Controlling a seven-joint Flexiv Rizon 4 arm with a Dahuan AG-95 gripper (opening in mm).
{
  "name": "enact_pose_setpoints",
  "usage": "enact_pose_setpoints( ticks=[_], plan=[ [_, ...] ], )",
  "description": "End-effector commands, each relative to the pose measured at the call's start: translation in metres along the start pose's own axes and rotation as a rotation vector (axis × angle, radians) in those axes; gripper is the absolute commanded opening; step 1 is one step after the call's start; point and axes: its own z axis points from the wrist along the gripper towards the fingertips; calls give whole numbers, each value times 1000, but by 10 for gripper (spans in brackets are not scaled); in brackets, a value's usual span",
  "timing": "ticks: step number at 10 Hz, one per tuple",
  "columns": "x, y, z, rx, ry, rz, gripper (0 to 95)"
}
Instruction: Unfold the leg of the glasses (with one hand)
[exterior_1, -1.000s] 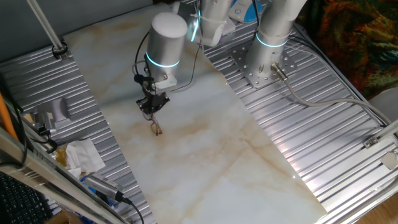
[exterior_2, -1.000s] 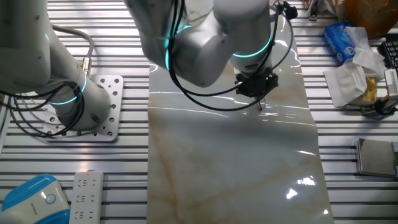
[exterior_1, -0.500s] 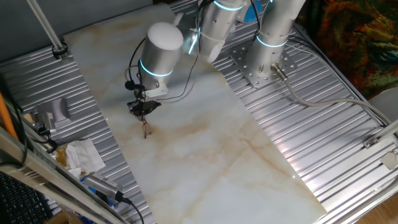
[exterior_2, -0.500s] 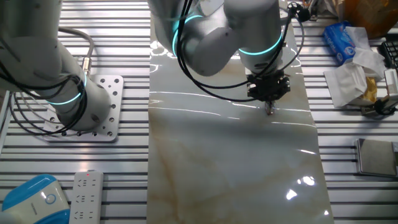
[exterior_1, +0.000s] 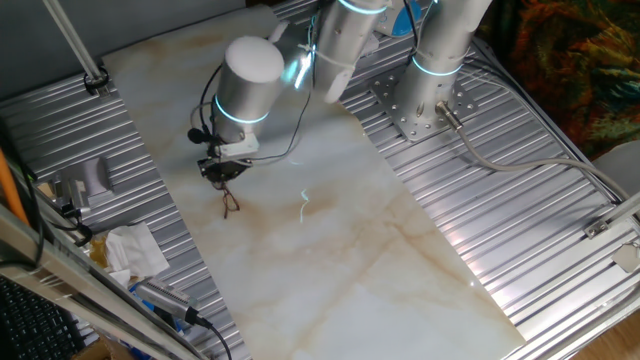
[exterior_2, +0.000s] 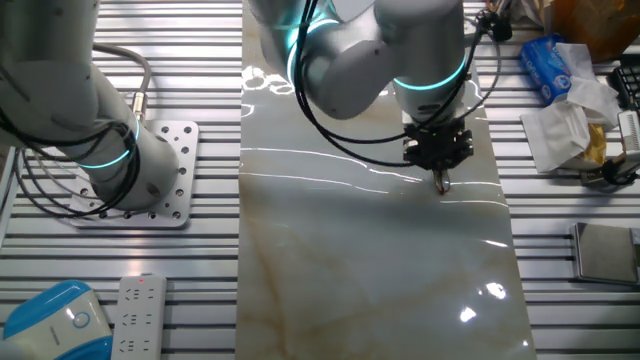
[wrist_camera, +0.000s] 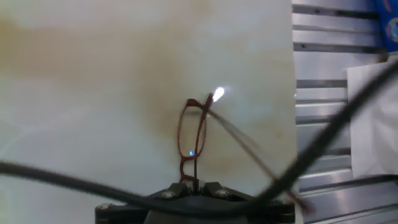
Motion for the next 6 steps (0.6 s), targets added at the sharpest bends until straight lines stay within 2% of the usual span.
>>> enact_pose_setpoints(
  ticks=[1,6],
  plan=[
    [-28,41,-8,-225,-88,34,0],
    [-28,42,-9,-260,-66,84,0]
  ],
)
